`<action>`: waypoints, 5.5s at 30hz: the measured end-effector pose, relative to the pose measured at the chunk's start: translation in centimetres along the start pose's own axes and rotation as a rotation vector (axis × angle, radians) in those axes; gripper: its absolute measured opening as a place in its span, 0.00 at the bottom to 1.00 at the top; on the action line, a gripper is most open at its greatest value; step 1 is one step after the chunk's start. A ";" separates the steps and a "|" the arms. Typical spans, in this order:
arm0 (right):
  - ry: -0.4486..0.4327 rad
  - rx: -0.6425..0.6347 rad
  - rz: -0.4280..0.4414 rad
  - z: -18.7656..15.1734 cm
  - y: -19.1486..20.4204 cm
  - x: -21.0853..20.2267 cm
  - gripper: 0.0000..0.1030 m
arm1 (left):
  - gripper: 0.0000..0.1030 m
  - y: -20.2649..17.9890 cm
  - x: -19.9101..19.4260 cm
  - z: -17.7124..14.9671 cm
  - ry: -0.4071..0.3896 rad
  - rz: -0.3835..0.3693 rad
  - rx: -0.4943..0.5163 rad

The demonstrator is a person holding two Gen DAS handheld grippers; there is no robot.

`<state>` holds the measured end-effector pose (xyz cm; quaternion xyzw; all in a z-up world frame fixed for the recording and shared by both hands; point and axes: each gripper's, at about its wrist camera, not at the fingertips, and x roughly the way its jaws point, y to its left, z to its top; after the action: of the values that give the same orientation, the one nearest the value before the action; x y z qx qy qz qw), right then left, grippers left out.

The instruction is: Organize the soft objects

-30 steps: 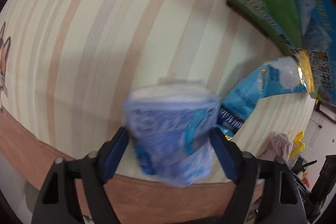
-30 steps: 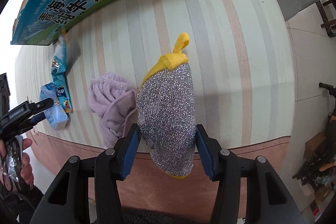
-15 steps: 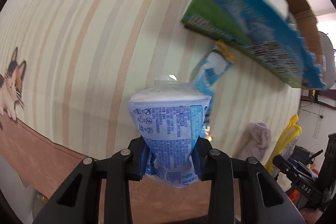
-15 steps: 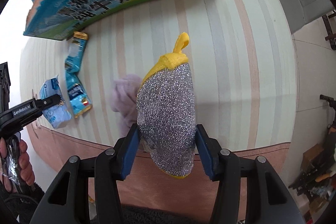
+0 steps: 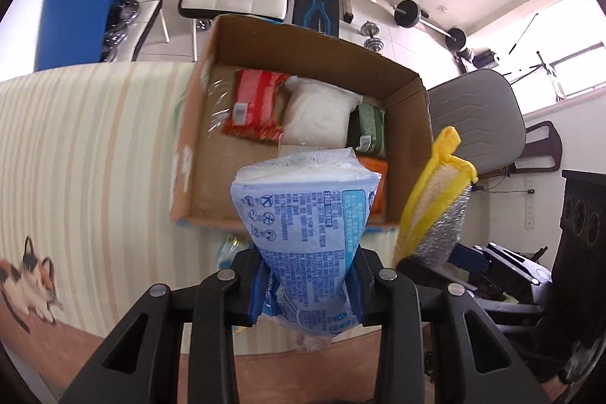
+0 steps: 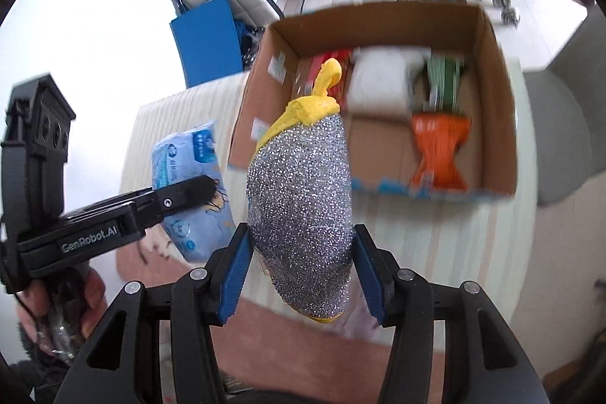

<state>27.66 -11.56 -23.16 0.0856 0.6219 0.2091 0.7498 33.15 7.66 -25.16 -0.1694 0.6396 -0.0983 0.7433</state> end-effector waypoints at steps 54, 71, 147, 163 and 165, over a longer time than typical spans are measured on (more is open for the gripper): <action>-0.065 0.113 -0.342 2.4 -3.3 0.8 1.00 | 0.97 -2.6 -1.2 -1.3 -0.230 0.372 0.104; -0.336 0.073 -0.307 -2.4 -0.1 -8.7 1.00 | 0.97 -5.8 -9.2 -6.3 -0.445 0.433 0.121; 0.291 -0.098 -0.178 -14.4 8.1 21.6 0.23 | 0.52 13.2 8.0 -24.0 0.064 0.745 -0.350; 0.125 0.375 -0.234 -19.4 -14.2 4.5 0.23 | 0.65 -10.2 21.6 -19.0 0.374 0.155 0.207; 0.147 0.411 -0.242 -20.6 -15.4 5.5 0.23 | 0.65 -11.1 23.6 -19.3 0.407 0.189 0.246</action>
<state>11.66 -25.81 -38.43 0.1455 0.7100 -0.0074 0.6889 18.74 -13.57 -45.07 0.0061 0.7722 -0.1374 0.6203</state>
